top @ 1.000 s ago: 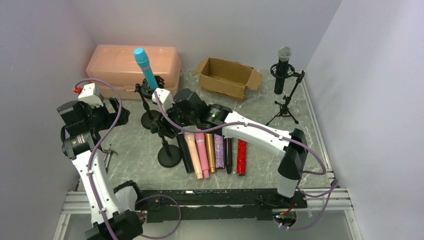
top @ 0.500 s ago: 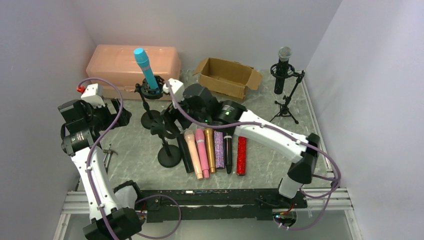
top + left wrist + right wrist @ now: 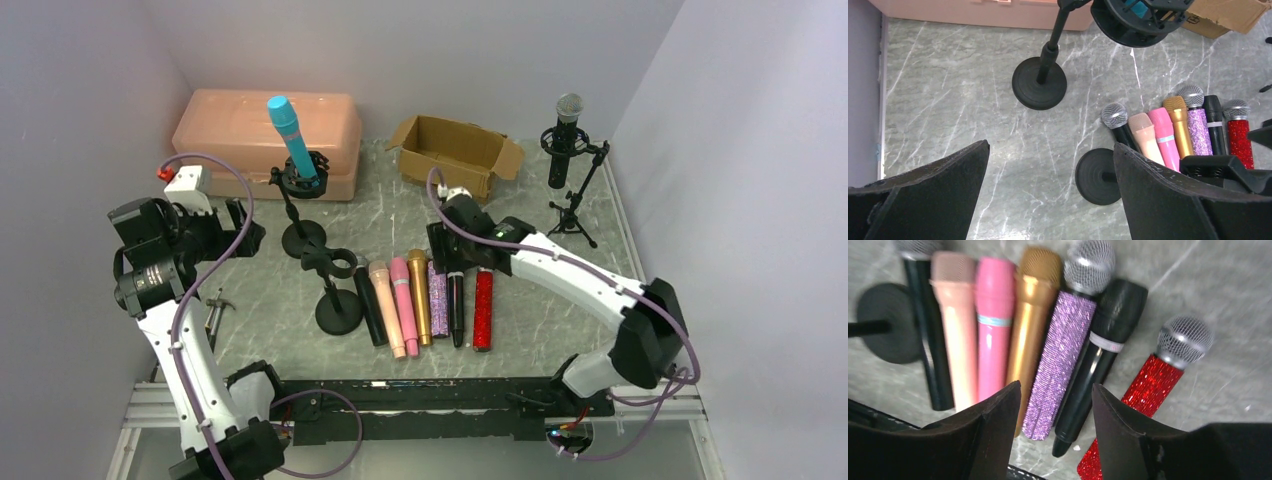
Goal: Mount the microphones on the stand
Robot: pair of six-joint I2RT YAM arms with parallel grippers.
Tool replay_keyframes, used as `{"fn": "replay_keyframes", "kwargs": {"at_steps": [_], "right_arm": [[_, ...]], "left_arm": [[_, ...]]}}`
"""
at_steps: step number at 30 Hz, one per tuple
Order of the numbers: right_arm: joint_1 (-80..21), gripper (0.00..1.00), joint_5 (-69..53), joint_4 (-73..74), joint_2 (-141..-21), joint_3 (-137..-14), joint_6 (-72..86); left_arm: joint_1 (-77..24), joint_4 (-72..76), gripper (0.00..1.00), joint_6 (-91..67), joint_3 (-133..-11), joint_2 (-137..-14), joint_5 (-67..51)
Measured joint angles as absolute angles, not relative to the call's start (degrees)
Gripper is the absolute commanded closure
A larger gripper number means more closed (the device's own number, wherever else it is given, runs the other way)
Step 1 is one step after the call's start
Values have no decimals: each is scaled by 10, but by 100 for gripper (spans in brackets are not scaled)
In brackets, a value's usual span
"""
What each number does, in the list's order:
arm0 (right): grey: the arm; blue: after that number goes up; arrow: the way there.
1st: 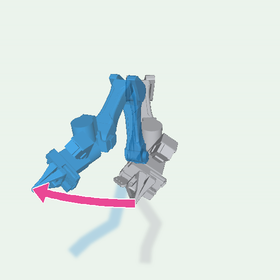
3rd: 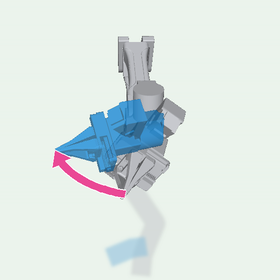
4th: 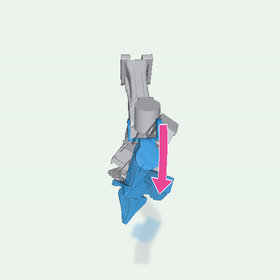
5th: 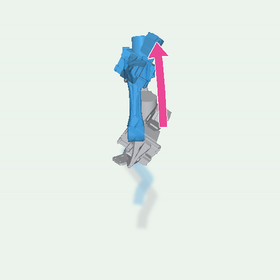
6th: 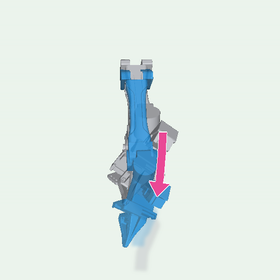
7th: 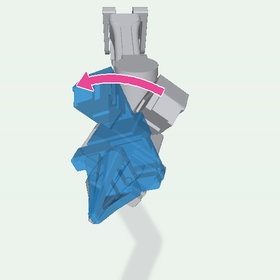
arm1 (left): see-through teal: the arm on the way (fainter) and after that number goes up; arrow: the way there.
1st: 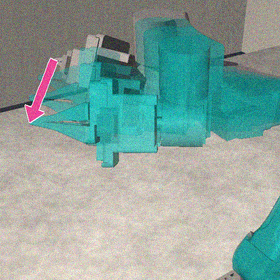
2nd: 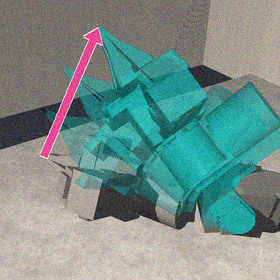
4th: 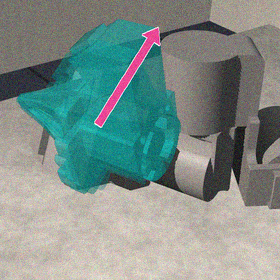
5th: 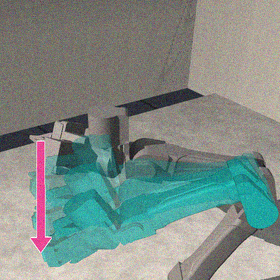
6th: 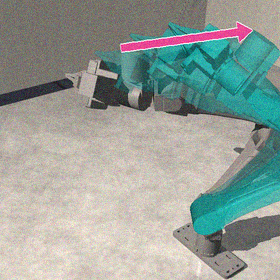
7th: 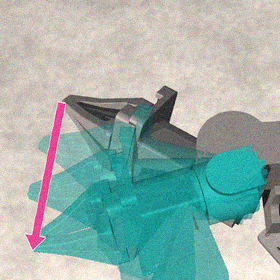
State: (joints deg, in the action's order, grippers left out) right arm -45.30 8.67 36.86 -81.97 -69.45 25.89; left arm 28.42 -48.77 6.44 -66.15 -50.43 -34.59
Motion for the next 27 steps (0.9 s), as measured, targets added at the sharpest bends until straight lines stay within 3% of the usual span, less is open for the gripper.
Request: {"fn": "replay_keyframes", "kwargs": {"at_steps": [11,14,19,27], "right_arm": [[-452,56,110,344,-970,-691,303],[-451,56,120,336,-991,-694,312],[-450,46,130,320,-997,-694,328],[-450,46,130,280,-997,-668,353]], "left_arm": [[284,-527,0,81,-674,-484,-364],[284,-533,1,86,-674,-467,-377],[284,-535,1,90,-674,-453,-411],[284,-557,1,98,-682,-467,-429]]}}
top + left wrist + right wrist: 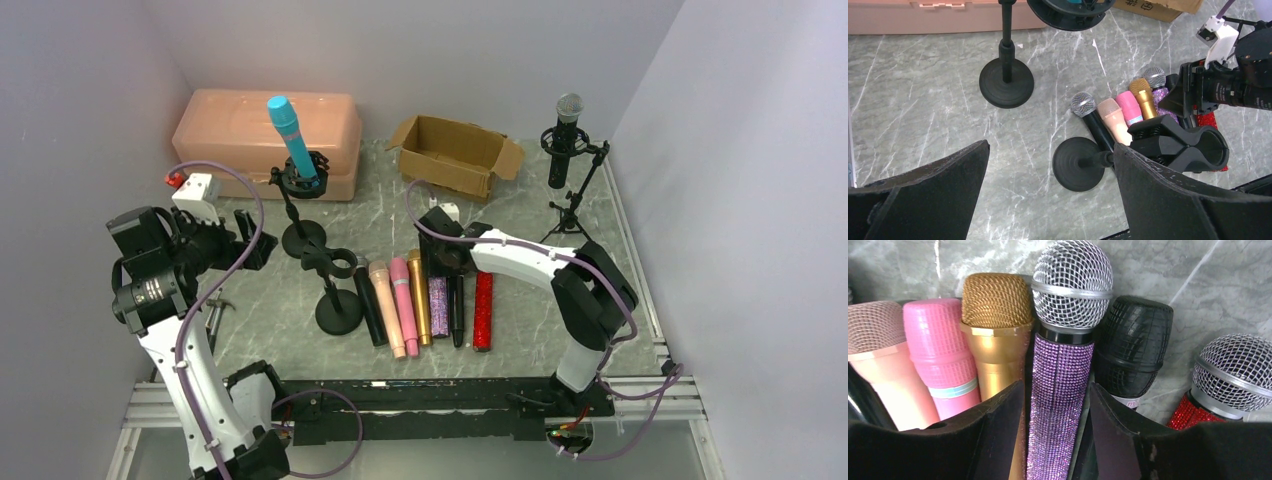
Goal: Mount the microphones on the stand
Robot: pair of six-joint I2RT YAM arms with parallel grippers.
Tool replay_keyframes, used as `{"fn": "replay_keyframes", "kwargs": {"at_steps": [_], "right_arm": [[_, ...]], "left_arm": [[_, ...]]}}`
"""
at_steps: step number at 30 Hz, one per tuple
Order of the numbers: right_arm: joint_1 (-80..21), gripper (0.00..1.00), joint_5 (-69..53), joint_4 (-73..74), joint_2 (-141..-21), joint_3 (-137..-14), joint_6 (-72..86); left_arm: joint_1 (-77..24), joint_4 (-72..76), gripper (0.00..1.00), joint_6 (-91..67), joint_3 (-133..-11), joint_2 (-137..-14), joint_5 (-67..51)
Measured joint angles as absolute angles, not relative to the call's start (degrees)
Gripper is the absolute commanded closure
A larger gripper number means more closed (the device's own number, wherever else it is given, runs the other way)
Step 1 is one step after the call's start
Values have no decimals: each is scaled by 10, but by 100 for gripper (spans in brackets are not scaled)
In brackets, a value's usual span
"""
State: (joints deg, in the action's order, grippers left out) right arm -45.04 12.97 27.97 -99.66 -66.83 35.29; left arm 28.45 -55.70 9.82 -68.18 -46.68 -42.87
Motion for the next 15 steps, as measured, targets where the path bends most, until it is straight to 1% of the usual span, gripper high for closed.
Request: {"fn": "replay_keyframes", "kwargs": {"at_steps": [11,15], "right_arm": [[-461,48,142,263,-1022,-650,382],[-465,50,151,260,-1047,-650,388]], "left_arm": [[284,-573,1,99,-715,-471,-428],[284,-582,1,99,-730,-471,-428]]}}
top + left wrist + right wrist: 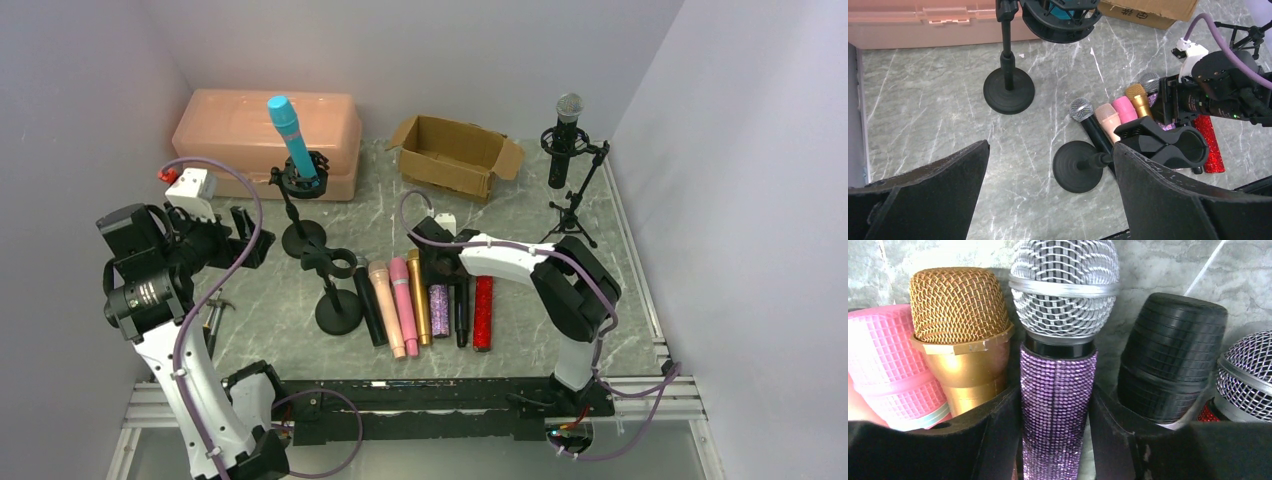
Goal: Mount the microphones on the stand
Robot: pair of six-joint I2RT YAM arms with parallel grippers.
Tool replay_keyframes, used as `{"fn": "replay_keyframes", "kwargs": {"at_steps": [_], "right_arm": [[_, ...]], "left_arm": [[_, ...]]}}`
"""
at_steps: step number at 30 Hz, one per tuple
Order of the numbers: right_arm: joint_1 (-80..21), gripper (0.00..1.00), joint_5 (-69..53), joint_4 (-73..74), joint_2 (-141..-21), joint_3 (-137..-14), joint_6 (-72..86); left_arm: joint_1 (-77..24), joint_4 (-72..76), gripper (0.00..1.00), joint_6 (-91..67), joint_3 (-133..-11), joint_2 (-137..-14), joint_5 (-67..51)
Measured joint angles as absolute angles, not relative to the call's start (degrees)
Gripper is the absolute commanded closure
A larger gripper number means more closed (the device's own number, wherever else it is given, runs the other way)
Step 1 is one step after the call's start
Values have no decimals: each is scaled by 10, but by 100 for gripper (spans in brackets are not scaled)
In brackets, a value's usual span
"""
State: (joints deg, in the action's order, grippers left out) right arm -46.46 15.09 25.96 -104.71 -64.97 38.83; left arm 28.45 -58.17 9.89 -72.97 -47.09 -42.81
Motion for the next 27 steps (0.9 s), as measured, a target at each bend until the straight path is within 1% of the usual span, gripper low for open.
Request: {"fn": "replay_keyframes", "kwargs": {"at_steps": [1,3,5,9,13,16,21,24,27], "right_arm": [[-466,52,155,259,-1049,-653,390],[-466,62,161,260,-1052,-655,393],[-466,69,165,261,-1053,-656,397],[-467,78,173,262,-1046,-656,404],[-467,81,179,281,-996,-663,404],[-467,83,176,304,-929,-712,394],[-479,88,162,290,-827,-822,360],[-508,88,159,267,-788,-886,340],[-560,88,161,236,-778,-933,319]], "left_arm": [[284,-584,1,99,-734,-471,-428],[284,-590,1,102,-745,-472,-430],[284,-597,1,106,-758,-475,-437],[284,-614,1,116,-793,-482,-466],[284,-625,1,124,-831,-489,-505],[284,-633,1,123,-866,-501,-540],[284,-631,1,106,-893,-517,-615],[282,-610,1,75,-886,-522,-668],[265,-573,1,36,-866,-516,-696]]}}
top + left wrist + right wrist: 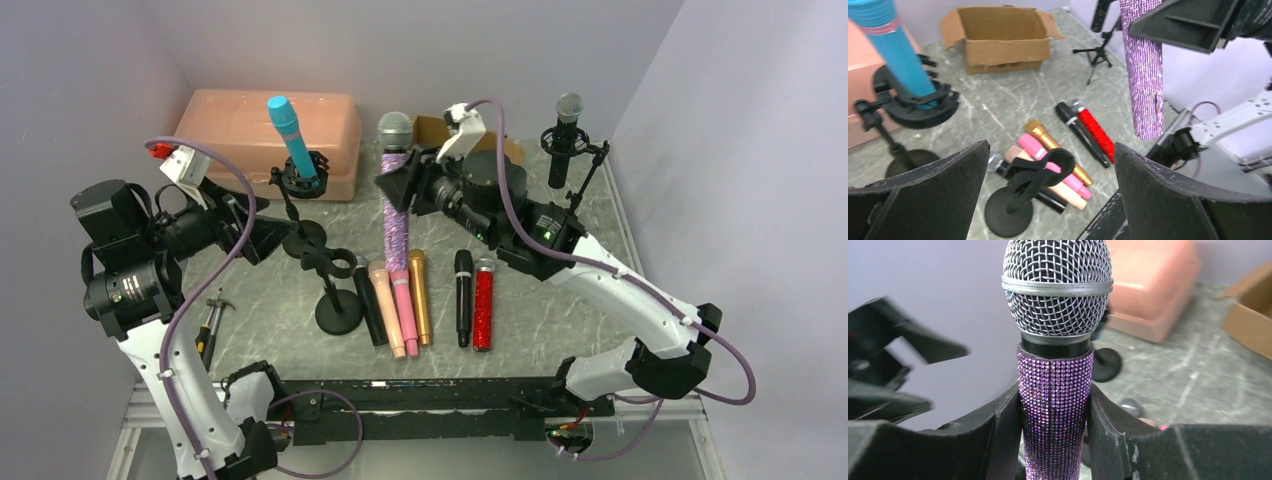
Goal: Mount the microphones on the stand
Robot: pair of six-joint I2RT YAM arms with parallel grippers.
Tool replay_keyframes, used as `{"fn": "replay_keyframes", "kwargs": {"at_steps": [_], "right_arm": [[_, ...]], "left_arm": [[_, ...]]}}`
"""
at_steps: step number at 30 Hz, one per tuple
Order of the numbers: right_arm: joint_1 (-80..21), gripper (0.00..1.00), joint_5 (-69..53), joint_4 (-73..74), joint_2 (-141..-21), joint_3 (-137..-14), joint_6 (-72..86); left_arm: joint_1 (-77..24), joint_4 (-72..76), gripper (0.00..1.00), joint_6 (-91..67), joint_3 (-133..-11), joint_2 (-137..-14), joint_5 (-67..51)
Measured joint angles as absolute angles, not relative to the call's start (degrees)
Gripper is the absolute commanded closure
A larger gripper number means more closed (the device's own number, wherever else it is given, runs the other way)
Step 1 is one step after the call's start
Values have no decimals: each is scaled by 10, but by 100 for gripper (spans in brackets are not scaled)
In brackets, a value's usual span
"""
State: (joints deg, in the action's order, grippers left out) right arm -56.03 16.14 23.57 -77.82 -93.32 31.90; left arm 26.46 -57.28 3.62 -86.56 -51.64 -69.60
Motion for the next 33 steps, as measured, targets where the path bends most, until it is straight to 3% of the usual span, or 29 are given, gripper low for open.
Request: {"fn": "replay_keyframes", "kwargs": {"at_steps": [6,14,33], "right_arm": [[-657,88,167,176,-814,-968,274],[-700,90,183,116,-862,-971,226],[-737,93,207,-62,-891,-969,161]], "left_arm": [[197,-531,1,-3,-860,-510,-705],[93,-503,1,-22,-808,-500,-698],[45,-454,1,-54,-778,-509,-733]]}}
